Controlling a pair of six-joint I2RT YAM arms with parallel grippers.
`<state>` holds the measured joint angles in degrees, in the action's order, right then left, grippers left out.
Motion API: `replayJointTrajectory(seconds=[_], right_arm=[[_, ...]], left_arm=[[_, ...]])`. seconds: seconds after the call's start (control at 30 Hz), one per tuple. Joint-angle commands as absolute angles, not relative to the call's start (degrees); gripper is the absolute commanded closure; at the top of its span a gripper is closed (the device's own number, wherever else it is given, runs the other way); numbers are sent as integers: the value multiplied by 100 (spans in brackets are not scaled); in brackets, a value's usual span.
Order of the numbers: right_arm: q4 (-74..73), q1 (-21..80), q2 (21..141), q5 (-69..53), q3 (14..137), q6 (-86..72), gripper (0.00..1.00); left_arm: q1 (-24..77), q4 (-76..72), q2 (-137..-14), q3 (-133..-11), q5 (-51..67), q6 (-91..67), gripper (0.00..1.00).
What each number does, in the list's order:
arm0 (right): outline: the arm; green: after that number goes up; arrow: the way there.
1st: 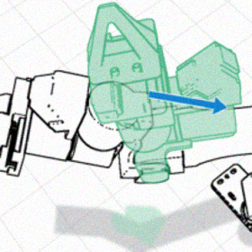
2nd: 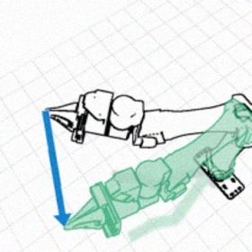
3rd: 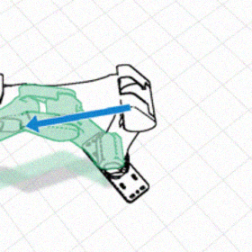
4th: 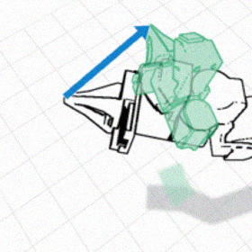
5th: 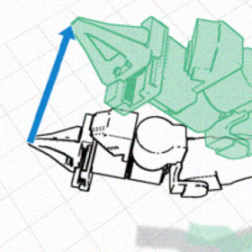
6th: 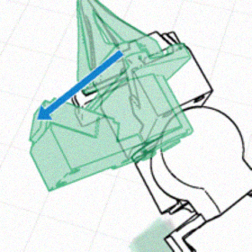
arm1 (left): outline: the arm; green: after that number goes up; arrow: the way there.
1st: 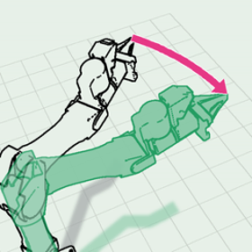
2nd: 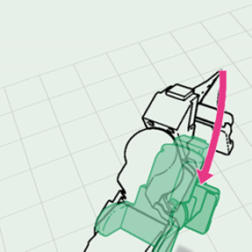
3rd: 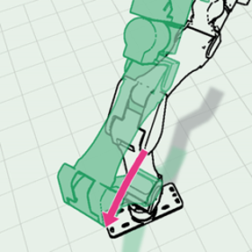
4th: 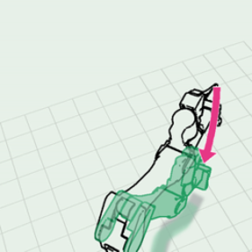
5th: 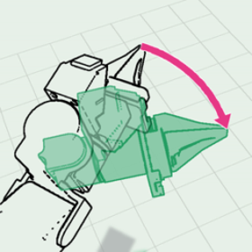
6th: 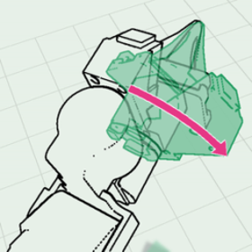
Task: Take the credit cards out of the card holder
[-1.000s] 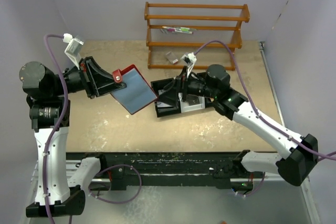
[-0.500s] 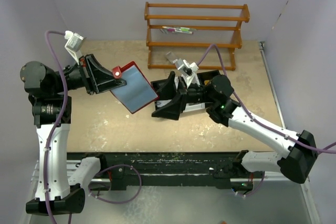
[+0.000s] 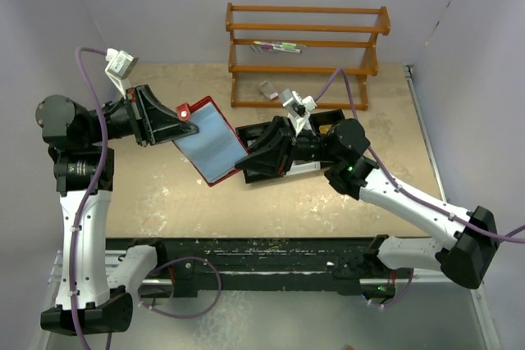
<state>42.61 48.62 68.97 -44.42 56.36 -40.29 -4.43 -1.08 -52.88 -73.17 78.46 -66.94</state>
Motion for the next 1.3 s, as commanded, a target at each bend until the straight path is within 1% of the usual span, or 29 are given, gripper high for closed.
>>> replayJointTrajectory(seconds=[0.0,0.13,0.17,0.23,0.3,0.4,0.53,0.67,0.87,1.07,1.17,1.27], right_arm=[[3988,4951,6658,-4205,5826,-3594,79],[3665,5019,6602,-3916,5889,-3417,80],[3541,5052,6593,-3767,5934,-3340,79],[3343,5122,6571,-3618,6007,-3211,65],[3296,5172,6538,-3576,6040,-3136,61],[3261,5203,6490,-3549,6054,-3083,61],[3159,5269,6422,-3444,6094,-2960,69],[2815,5368,6383,-3264,6156,-2696,72],[2506,5534,6306,-2804,6176,-2383,74],[2276,5673,6216,-2449,6235,-2150,72],[2276,5709,6180,-2398,6236,-2120,68],[2246,5769,6145,-2305,6215,-2070,67]], left_arm=[[-439,-413,-5297,-7339,7881,-6879,100],[-439,-406,-5300,-7321,7866,-6881,100],[-435,-407,-5300,-7314,7866,-6882,100],[-439,-404,-5308,-7299,7866,-6873,100],[-439,-404,-5317,-7295,7873,-6872,100],[-439,-404,-5330,-7307,7877,-6872,100],[-439,-404,-5352,-7312,7859,-6876,100],[-439,-404,-5386,-7345,7858,-6890,100],[-440,-406,-5420,-7373,7840,-6891,100],[-440,-378,-5454,-7409,7840,-6891,100],[-440,-371,-5459,-7414,7835,-6907,100],[-439,-369,-5469,-7426,7840,-6906,100]])
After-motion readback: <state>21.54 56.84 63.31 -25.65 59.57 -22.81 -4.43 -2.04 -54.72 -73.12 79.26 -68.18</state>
